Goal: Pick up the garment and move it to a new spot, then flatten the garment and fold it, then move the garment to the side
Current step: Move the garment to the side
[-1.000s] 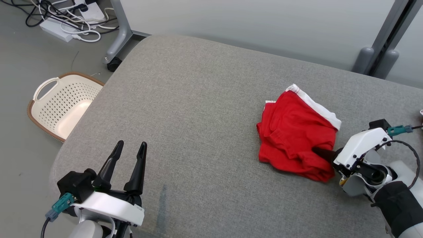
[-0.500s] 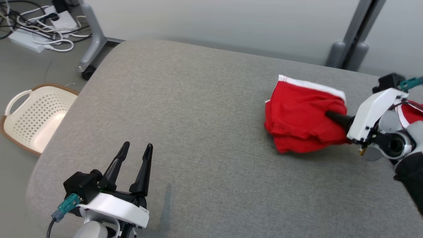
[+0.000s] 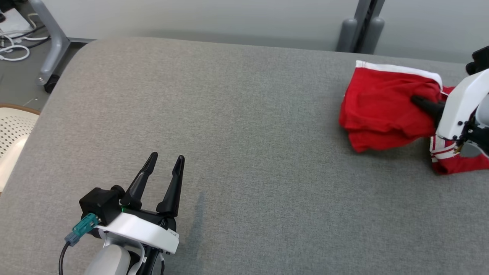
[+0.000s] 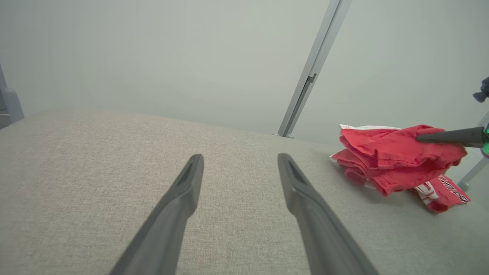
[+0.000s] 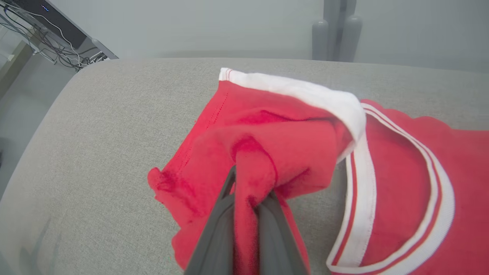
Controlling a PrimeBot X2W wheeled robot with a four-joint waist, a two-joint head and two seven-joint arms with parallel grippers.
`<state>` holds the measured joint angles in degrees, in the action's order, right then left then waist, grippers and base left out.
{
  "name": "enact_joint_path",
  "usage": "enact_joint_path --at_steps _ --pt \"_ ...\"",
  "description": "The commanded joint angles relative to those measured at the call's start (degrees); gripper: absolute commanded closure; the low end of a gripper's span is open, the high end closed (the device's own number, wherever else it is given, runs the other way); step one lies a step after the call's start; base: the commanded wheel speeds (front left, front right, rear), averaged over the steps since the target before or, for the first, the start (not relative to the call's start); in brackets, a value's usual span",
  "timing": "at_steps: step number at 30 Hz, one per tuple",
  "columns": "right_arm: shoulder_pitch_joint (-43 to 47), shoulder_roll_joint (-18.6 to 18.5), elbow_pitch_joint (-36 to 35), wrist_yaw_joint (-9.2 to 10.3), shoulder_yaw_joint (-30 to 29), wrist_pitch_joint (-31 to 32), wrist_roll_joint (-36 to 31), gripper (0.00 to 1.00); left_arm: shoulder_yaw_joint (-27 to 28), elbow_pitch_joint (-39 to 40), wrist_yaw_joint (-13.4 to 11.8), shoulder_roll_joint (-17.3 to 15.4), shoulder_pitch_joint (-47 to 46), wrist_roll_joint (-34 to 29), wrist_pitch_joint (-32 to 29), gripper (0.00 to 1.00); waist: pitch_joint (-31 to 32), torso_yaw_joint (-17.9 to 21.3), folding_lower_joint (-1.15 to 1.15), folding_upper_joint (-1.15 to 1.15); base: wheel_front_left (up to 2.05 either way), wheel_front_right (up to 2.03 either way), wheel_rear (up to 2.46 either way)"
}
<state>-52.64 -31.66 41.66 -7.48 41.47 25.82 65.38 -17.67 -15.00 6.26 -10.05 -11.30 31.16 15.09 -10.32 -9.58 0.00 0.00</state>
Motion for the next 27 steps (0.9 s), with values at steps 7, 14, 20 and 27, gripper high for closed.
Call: enact_joint_path --at_steps 7,14,20,27 --pt "-3.3 -3.6 -0.6 -0.05 1.5 -0.5 -0.8 1.0 -0.2 0.0 0.6 -0.3 -2.4 -0.7 0.0 0.0 -3.3 0.8 0.0 0.0 0.0 0.0 0.0" --pt "-7.8 -8.8 0.0 -0.05 3.8 2.3 -4.1 1.0 0.0 -0.4 0.8 -0.6 -2.9 -0.6 0.0 0.0 -4.9 -0.2 0.0 0.0 0.0 0.0 0.0" --pt "-9.5 -11.2 2.3 -0.05 4.5 5.8 -6.9 1.0 0.2 -0.8 0.9 -0.4 -2.4 -0.7 0.0 0.0 -4.5 -0.7 0.0 0.0 0.0 0.0 0.0" --pt "-8.7 -13.5 3.4 -0.05 4.5 8.6 -9.2 1.0 0.8 -0.8 1.0 -1.0 -2.0 -0.8 0.0 0.0 -4.2 -0.4 0.0 0.0 0.0 0.0 0.0"
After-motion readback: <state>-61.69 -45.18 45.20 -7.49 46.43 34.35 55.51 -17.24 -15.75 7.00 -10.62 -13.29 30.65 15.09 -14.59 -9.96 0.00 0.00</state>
